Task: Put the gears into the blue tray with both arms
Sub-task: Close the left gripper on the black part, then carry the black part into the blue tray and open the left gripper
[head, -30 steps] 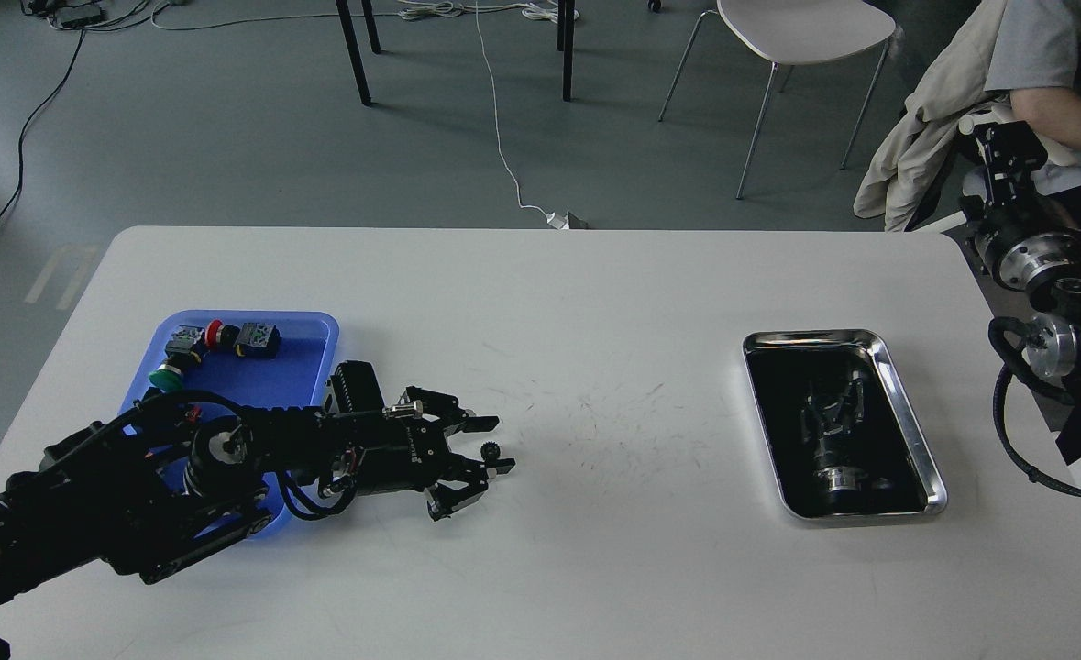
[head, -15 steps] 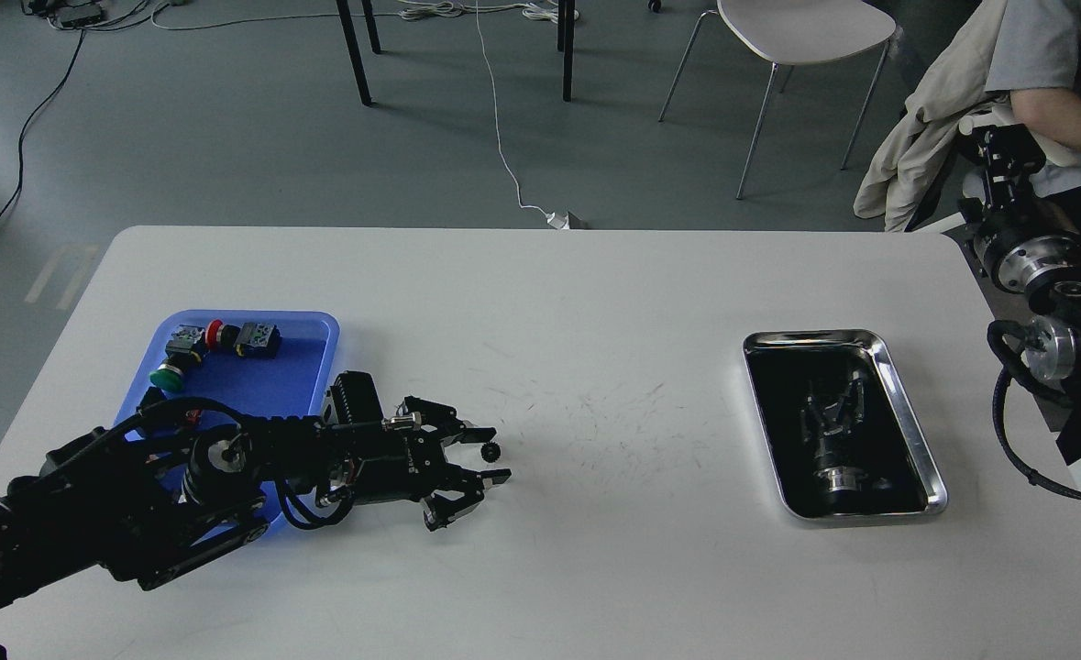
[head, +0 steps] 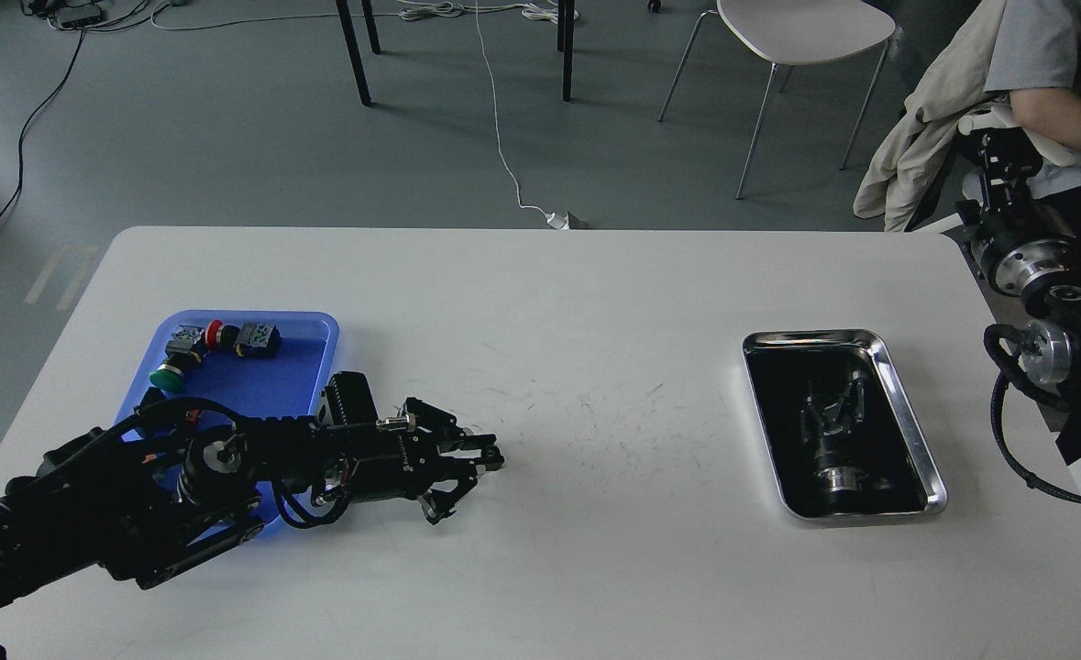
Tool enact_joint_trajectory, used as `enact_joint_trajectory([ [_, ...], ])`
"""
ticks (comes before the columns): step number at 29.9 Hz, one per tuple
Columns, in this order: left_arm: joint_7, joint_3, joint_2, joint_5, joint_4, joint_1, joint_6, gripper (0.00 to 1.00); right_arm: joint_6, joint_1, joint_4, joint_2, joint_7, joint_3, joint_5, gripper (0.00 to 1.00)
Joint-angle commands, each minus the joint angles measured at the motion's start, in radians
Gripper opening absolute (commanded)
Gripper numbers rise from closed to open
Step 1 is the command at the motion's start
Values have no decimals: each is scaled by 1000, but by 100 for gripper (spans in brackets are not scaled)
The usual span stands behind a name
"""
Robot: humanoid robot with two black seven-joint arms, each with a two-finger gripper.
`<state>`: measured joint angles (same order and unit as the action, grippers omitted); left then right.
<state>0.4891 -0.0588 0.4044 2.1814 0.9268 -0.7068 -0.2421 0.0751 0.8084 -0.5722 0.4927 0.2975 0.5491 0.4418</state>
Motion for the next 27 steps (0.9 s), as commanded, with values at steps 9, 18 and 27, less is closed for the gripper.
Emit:
enact_joint_trajectory([
  [9,0,-1,30,0,14,-3,1,5,0,-11,5,-3,8,-1,0,94],
  [18,0,-6,188,0,75,-56,3,5,0,-12,29,-16,12,-1,0,94],
  [27,0,-6,341,0,80,-86,3,5,0,-12,29,-31,25,-1,0,94],
])
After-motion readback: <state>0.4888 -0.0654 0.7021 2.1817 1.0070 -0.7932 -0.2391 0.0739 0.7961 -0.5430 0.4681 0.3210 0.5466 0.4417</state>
